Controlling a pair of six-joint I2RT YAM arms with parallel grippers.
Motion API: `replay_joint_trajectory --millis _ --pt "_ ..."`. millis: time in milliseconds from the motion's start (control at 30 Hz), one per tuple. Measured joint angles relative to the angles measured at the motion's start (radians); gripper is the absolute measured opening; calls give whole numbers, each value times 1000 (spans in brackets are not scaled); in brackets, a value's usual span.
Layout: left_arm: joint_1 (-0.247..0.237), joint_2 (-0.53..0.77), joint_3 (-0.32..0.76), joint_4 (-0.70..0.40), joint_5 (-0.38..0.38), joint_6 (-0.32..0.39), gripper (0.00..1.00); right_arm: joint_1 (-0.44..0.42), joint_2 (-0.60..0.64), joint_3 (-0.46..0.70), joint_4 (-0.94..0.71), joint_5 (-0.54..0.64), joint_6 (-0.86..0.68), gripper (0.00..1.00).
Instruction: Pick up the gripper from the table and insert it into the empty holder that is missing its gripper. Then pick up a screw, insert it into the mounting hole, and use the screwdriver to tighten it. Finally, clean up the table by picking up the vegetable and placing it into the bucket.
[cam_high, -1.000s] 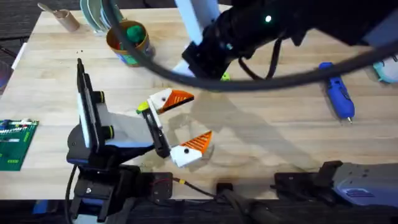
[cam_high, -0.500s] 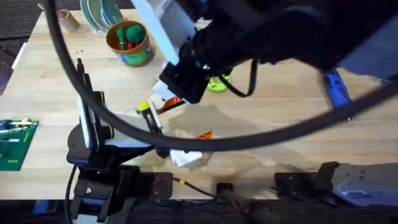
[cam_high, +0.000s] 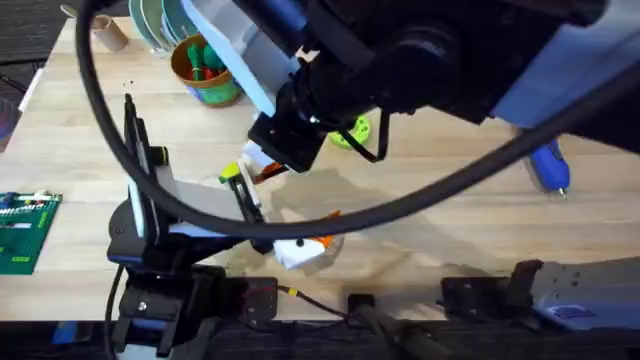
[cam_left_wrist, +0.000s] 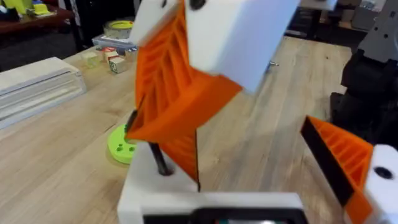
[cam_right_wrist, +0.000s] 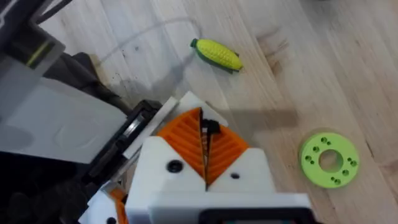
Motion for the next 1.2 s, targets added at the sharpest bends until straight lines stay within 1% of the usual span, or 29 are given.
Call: replay_joint_trajectory --millis 267,967,1200 --pt "0 0 0 -2 5 -3 993 13 7 5 -1 8 0 8" --pt "0 0 0 -2 9 -7 993 15 8 13 -26 7 1 7" --pt "0 0 0 -2 9 -4 993 15 8 13 -36 -17 1 7"
